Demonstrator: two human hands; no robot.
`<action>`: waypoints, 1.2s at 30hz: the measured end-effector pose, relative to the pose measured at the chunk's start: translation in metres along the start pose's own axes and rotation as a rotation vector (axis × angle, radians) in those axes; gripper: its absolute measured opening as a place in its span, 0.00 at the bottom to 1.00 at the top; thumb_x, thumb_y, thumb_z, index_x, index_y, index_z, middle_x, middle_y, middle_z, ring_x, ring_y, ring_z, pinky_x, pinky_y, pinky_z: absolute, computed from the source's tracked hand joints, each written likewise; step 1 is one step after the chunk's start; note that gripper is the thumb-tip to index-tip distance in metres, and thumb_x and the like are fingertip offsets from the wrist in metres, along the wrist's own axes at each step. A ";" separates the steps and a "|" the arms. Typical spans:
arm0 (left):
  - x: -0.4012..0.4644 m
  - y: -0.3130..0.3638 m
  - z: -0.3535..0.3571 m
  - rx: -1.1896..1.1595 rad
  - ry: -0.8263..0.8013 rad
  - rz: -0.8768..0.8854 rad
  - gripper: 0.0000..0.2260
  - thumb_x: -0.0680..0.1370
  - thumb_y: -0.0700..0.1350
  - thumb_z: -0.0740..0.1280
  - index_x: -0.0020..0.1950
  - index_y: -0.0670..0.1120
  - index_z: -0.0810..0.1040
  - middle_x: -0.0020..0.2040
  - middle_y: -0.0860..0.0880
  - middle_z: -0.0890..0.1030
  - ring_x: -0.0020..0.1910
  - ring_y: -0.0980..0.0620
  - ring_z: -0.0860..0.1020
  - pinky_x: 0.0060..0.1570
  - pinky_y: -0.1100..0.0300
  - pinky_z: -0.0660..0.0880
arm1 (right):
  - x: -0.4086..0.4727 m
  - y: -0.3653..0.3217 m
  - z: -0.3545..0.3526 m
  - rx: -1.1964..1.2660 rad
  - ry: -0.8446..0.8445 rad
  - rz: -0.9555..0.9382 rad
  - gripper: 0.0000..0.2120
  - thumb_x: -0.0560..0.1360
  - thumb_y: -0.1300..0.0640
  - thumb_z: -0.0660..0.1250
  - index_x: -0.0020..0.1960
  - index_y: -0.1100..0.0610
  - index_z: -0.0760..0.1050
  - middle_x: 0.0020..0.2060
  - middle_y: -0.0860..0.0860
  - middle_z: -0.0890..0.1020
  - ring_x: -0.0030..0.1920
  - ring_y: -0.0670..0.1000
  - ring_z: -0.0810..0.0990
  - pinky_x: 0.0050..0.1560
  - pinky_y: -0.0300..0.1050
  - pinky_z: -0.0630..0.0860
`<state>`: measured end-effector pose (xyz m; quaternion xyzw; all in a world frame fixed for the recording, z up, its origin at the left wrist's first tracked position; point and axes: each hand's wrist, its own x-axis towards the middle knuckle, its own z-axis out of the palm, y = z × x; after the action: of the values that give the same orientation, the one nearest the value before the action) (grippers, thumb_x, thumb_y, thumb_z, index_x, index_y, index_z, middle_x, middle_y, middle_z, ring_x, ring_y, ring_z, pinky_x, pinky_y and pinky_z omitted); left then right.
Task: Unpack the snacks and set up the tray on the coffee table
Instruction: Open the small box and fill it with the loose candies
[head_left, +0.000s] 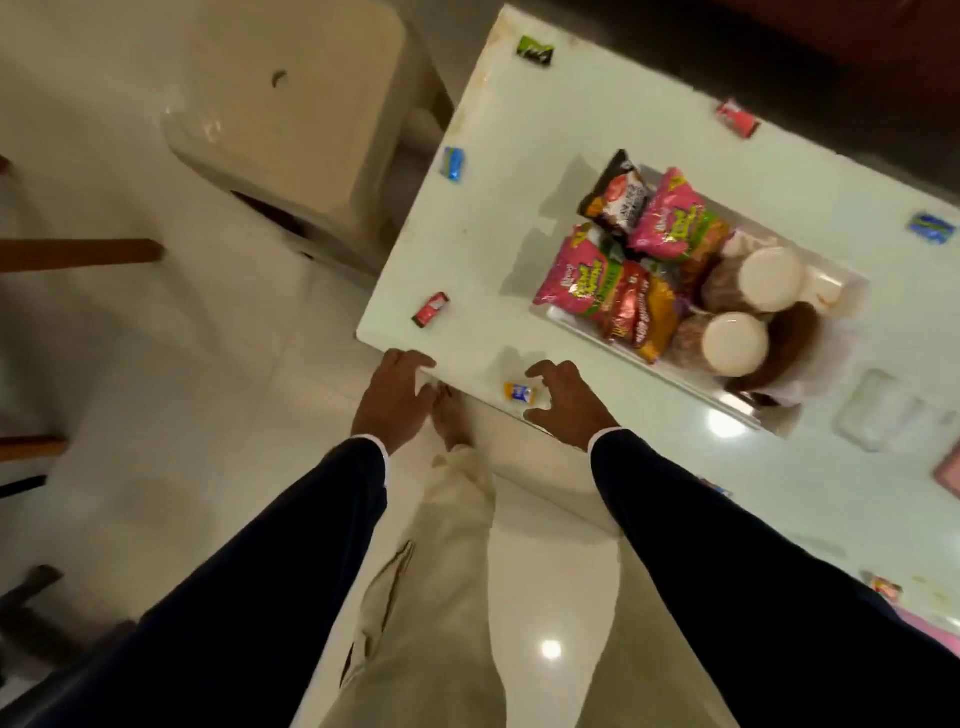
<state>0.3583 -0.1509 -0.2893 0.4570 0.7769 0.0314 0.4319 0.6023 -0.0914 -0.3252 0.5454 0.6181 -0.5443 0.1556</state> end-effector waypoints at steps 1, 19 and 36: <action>0.014 -0.014 -0.012 0.010 0.012 0.012 0.17 0.79 0.36 0.68 0.67 0.39 0.77 0.66 0.38 0.73 0.62 0.36 0.77 0.64 0.43 0.74 | 0.014 -0.012 0.011 -0.068 -0.002 0.021 0.29 0.73 0.53 0.75 0.70 0.52 0.67 0.64 0.57 0.68 0.58 0.61 0.78 0.61 0.58 0.77; 0.131 0.000 -0.009 0.164 -0.007 0.166 0.29 0.74 0.48 0.77 0.71 0.50 0.68 0.67 0.45 0.72 0.62 0.41 0.77 0.57 0.41 0.78 | 0.055 -0.027 -0.008 0.608 0.156 0.175 0.06 0.79 0.60 0.68 0.52 0.63 0.78 0.41 0.56 0.84 0.31 0.48 0.78 0.34 0.44 0.75; 0.027 0.113 0.077 -0.586 -0.446 0.087 0.07 0.79 0.39 0.72 0.55 0.49 0.81 0.43 0.46 0.86 0.41 0.51 0.84 0.34 0.64 0.73 | -0.102 0.093 -0.047 1.319 0.363 -0.042 0.07 0.76 0.60 0.73 0.54 0.57 0.84 0.45 0.52 0.85 0.38 0.47 0.79 0.41 0.39 0.77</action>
<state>0.4836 -0.0924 -0.3045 0.3419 0.6015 0.1705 0.7016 0.7365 -0.1208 -0.2747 0.5966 0.1840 -0.7100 -0.3257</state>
